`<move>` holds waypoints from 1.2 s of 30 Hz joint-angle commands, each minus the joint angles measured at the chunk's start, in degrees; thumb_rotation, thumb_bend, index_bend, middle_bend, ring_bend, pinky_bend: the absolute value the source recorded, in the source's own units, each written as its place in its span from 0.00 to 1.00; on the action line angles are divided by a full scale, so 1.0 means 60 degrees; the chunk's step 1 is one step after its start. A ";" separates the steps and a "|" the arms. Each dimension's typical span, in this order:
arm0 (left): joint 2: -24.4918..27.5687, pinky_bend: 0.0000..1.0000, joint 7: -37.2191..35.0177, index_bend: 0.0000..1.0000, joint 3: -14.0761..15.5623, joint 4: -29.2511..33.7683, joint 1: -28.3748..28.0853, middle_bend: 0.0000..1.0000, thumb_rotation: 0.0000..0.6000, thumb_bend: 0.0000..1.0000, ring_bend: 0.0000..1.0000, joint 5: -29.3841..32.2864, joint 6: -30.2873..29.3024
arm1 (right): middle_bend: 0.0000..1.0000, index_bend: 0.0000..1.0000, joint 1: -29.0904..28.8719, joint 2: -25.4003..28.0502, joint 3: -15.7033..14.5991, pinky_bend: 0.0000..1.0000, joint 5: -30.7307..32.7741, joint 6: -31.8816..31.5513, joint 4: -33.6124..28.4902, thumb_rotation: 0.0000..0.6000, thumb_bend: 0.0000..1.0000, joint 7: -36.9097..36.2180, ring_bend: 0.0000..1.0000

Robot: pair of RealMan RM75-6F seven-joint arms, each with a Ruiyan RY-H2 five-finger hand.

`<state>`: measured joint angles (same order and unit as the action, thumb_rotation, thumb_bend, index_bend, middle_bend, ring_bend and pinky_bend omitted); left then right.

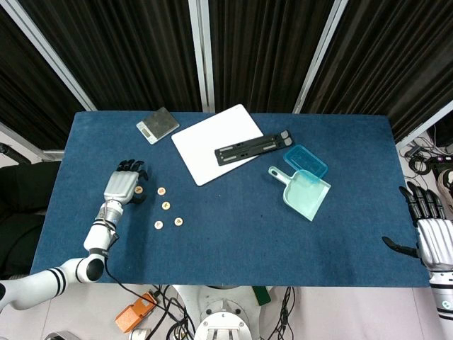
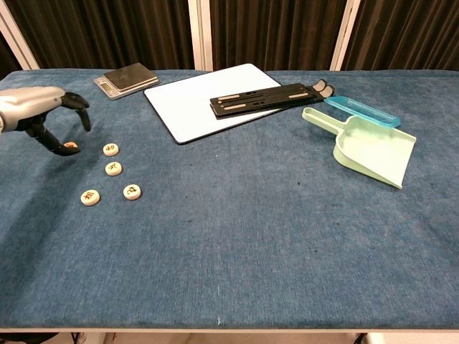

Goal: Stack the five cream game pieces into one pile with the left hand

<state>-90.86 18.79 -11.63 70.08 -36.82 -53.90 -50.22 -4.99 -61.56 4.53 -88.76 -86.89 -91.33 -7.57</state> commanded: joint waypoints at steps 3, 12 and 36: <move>-0.0146 0.00 -0.0255 0.41 0.0024 -0.0383 0.0015 0.09 1.00 0.29 0.00 0.0132 0.0143 | 0.00 0.00 0.0015 -0.0011 -0.0001 0.00 0.0013 -0.0031 -0.0040 1.00 0.16 0.0054 0.00; -0.0253 0.00 -0.0544 0.43 0.0066 -0.0706 -0.0030 0.09 1.00 0.33 0.00 0.0069 0.0314 | 0.00 0.00 0.0080 -0.0001 -0.0009 0.00 0.0044 -0.0117 -0.0099 1.00 0.16 0.0124 0.00; 0.0011 0.00 -0.0887 0.51 0.0038 0.0295 -0.0160 0.11 1.00 0.37 0.00 -0.0790 -0.0133 | 0.00 0.00 0.0134 -0.0049 -0.0005 0.00 0.0037 -0.0208 -0.0111 1.00 0.16 0.0180 0.00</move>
<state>-91.06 13.19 -11.23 70.92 -37.29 -58.34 -51.04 -4.19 -61.85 4.50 -88.53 -88.13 -91.99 -6.50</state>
